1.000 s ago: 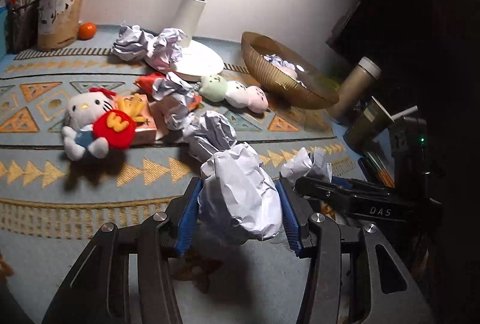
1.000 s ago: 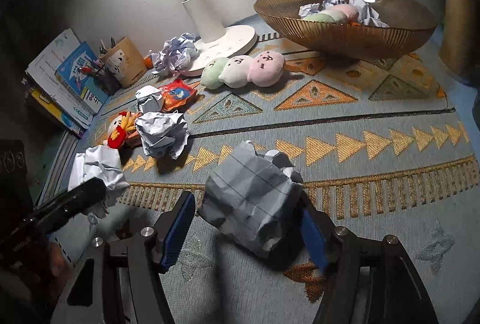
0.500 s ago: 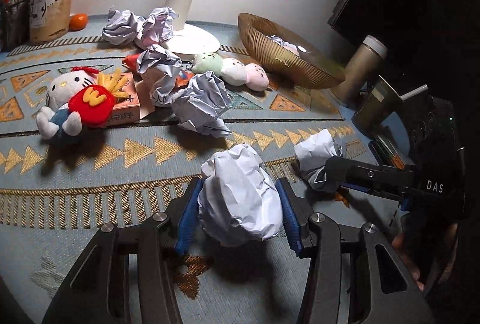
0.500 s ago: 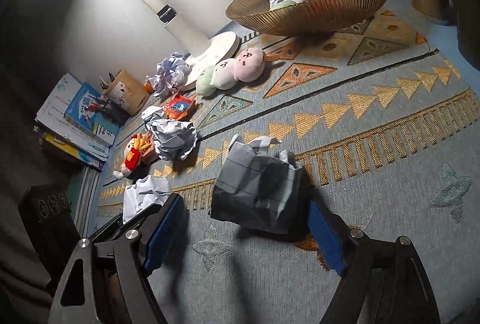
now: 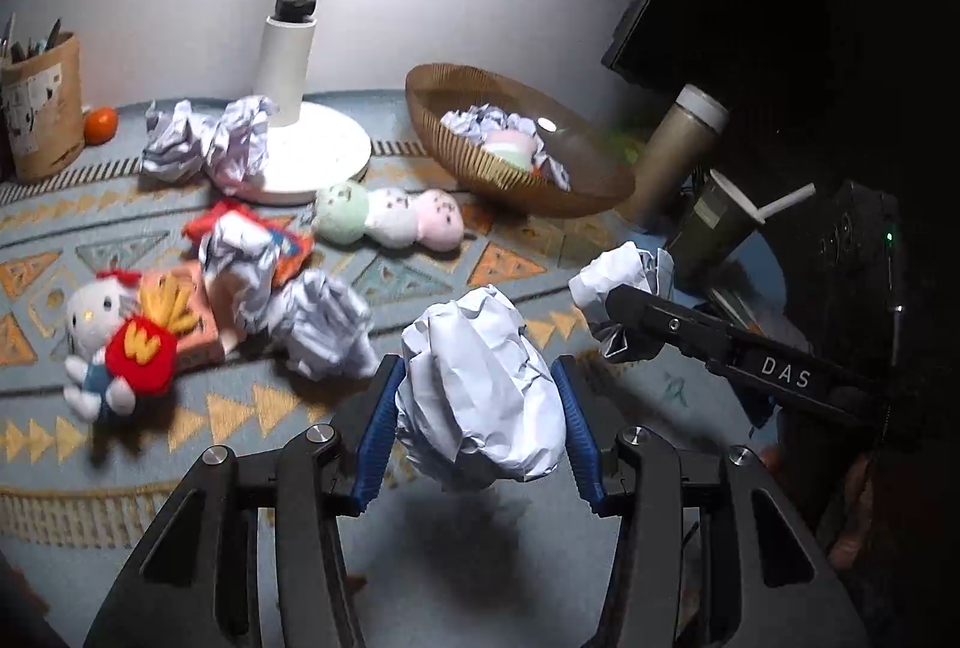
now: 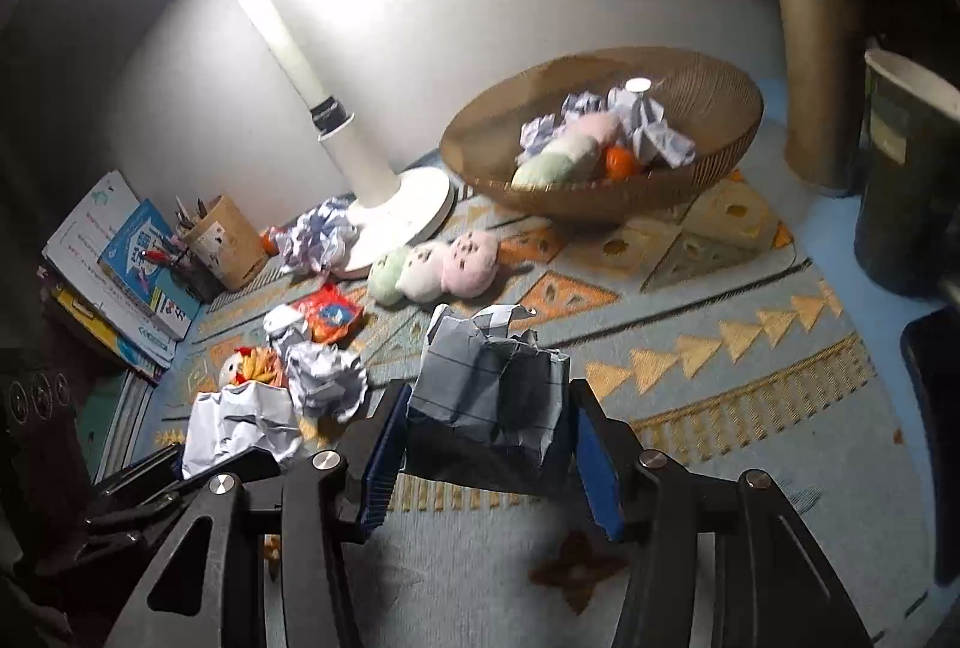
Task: Organize objects
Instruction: 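Carry both held paper balls across the mat over the amber bowl, then open both tools to drop the paper balls into the amber bowl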
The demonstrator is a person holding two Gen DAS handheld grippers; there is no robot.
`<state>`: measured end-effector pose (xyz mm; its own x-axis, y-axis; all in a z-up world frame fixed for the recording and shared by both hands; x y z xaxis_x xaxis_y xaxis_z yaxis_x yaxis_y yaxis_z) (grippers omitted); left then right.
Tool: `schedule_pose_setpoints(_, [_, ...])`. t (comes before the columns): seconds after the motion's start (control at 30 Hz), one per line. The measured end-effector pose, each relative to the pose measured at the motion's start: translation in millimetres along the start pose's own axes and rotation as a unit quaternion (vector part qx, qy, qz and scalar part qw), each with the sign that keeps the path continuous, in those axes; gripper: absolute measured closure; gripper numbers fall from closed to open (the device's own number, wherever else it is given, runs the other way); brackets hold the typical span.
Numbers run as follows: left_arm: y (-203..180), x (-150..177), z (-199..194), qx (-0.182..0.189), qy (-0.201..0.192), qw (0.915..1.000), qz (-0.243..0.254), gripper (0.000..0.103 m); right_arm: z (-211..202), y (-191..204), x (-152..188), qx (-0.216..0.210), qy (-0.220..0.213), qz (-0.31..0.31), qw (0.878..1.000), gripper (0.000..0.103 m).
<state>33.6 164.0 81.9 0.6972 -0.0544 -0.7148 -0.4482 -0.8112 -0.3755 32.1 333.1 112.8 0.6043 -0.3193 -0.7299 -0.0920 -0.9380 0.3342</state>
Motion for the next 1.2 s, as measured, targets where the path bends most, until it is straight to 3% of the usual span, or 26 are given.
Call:
schedule_pose_setpoints(0.1, [-3, -60, 16, 0.018, -0.017, 0.9997, -0.005, 0.056, 1, -20, -43, 0.042, -0.037, 0.004, 0.998, 0.052])
schedule_pose_setpoints(0.2, [-5, -111, 48, 0.020, -0.027, 0.9994, 0.008, 0.056, 14, -28, -77, 0.115, -0.073, -0.030, 0.990, 0.052])
schedule_pose_setpoints(0.3, [-5, -142, 85, 0.018, -0.023, 0.9995, 0.010, 0.056, 35, -42, -103, 0.105, -0.070, -0.013, 0.992, 0.052])
schedule_pose_setpoints(0.43, [-14, -156, 122, -0.028, -0.046, 0.9970, 0.055, 0.054, 57, -50, -120, 0.143, -0.063, -0.019, 0.988, 0.051])
schedule_pose_setpoints(0.5, [-19, -156, 139, -0.027, -0.037, 0.9970, 0.062, 0.052, 66, -51, -122, 0.144, -0.059, -0.027, 0.987, 0.050])
schedule_pose_setpoints(0.53, [-20, -156, 146, -0.018, -0.029, 0.9978, 0.057, 0.050, 69, -53, -122, 0.138, -0.057, -0.024, 0.988, 0.045])
schedule_pose_setpoints(0.57, [-21, -156, 152, -0.013, -0.025, 0.9981, 0.055, 0.045, 71, -55, -123, 0.133, -0.056, -0.018, 0.989, 0.033])
schedule_pose_setpoints(0.6, [-22, -156, 157, -0.016, -0.022, 0.9980, 0.057, 0.034, 71, -58, -123, 0.138, -0.058, -0.012, 0.989, 0.028])
schedule_pose_setpoints(0.7, [-19, -155, 159, -0.032, -0.027, 0.9977, 0.054, 0.029, 63, -63, -123, 0.130, -0.061, -0.013, 0.990, 0.027])
schedule_pose_setpoints(0.83, [-18, -149, 132, -0.027, -0.032, 0.9972, 0.062, 0.029, 37, -55, -117, 0.132, -0.077, -0.024, 0.988, 0.027])
schedule_pose_setpoints(0.97, [-11, -137, 74, -0.004, -0.053, 0.9978, 0.040, 0.029, 3, -22, -100, 0.110, -0.088, -0.048, 0.989, 0.026])
schedule_pose_setpoints(1.13, [18, -107, -22, -0.033, -0.093, 0.9947, 0.028, 0.029, -23, 30, -64, 0.076, -0.074, -0.083, 0.991, 0.026])
schedule_pose_setpoints(1.2, [36, -91, -58, -0.051, -0.118, 0.9916, 0.016, 0.023, -27, 48, -46, 0.055, -0.070, -0.088, 0.992, 0.026])
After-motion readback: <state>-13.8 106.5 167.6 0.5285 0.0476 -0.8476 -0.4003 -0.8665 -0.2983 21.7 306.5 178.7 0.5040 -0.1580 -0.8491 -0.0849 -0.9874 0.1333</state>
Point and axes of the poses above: each gripper's, at about its wrist camera, not at the fingertips, and z roughly the way its jaws point, y to its left, x to its underside, the point moved 2 cm from there along z, roughly the way its jaws point, and after that the axes turned 5 degrees about -y, right-handed, at the moved point
